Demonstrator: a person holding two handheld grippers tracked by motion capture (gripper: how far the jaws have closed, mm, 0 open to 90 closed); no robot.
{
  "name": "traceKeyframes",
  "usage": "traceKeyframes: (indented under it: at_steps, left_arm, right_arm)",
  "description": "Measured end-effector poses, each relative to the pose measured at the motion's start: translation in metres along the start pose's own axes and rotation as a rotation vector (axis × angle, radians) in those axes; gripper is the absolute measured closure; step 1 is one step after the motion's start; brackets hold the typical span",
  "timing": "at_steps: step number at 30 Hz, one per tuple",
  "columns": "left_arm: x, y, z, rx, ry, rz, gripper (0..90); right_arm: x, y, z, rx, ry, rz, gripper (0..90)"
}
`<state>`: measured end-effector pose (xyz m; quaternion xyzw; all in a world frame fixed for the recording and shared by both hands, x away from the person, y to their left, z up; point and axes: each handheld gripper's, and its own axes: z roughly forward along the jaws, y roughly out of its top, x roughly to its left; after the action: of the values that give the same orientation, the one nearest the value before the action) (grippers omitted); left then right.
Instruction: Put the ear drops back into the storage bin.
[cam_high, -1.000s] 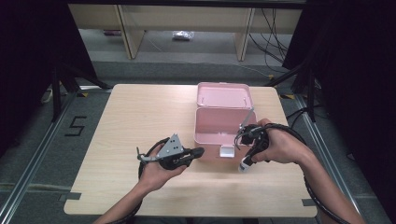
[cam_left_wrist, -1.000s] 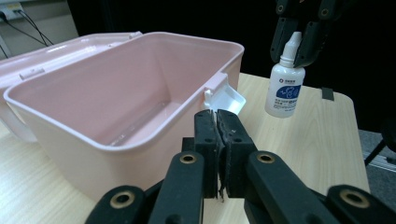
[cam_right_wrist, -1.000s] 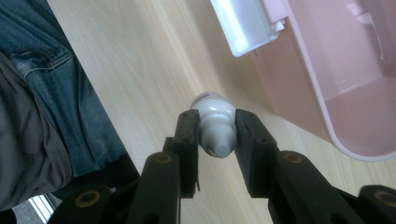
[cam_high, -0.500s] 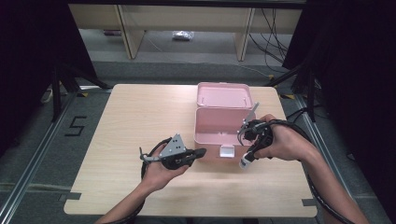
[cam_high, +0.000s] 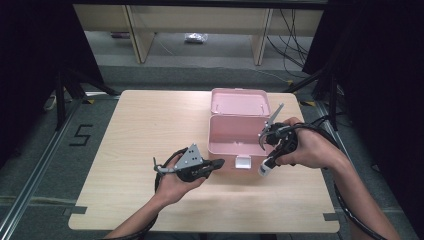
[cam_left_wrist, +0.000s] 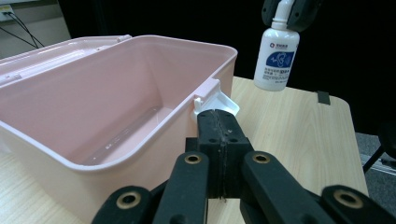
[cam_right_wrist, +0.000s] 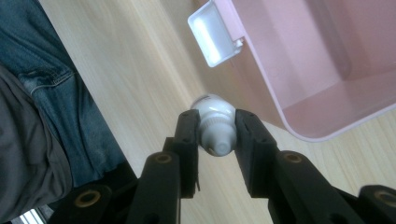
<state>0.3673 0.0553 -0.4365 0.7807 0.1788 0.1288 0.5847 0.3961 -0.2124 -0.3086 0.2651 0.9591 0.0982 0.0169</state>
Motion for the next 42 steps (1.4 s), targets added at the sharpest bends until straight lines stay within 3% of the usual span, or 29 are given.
traceKeyframes:
  at_steps: [3, 6, 12, 14, 21, 26, 27, 32, 34, 35, 42]
  left_arm:
    - [-0.001, 0.000, 0.001, -0.005, -0.001, 0.004, 89.6]
    - [-0.002, 0.000, 0.003, -0.001, -0.001, 0.011, 89.6]
    - [-0.003, 0.001, 0.004, 0.009, -0.005, 0.007, 89.7]
    - [-0.003, 0.000, 0.005, 0.009, -0.005, 0.003, 89.7]
    - [-0.003, 0.000, 0.005, 0.008, -0.006, 0.006, 89.7]
    - [-0.003, -0.001, 0.004, 0.007, -0.001, 0.006, 89.5]
    - [-0.003, -0.001, 0.004, 0.006, -0.002, 0.004, 89.5]
    - [-0.003, -0.001, 0.003, 0.007, -0.002, 0.005, 88.7]
    - [-0.003, -0.002, 0.003, 0.007, 0.000, 0.004, 88.1]
    - [-0.002, -0.003, 0.002, 0.010, 0.003, 0.005, 88.0]
    - [-0.002, -0.004, 0.001, 0.009, 0.004, 0.000, 88.0]
  right_arm:
    - [-0.002, 0.000, -0.003, -0.008, -0.002, -0.010, 72.1]
    - [-0.002, 0.000, -0.006, -0.006, -0.005, 0.014, 72.0]
    - [-0.007, 0.000, -0.010, -0.030, -0.014, -0.005, 72.0]
    - [-0.006, 0.000, -0.011, -0.031, -0.014, 0.023, 72.0]
    - [-0.010, 0.000, -0.015, -0.048, -0.023, 0.011, 72.1]
    - [-0.014, 0.000, -0.019, -0.055, -0.030, 0.019, 72.1]
    - [-0.013, 0.000, -0.020, -0.053, -0.025, 0.038, 72.1]
    - [-0.017, 0.001, -0.023, -0.064, -0.030, 0.030, 72.1]
    - [-0.018, 0.001, -0.026, -0.065, -0.036, 0.051, 72.1]
    - [-0.021, 0.002, -0.026, -0.074, -0.038, 0.032, 72.1]
    - [-0.027, 0.001, -0.029, -0.080, -0.042, 0.067, 72.1]
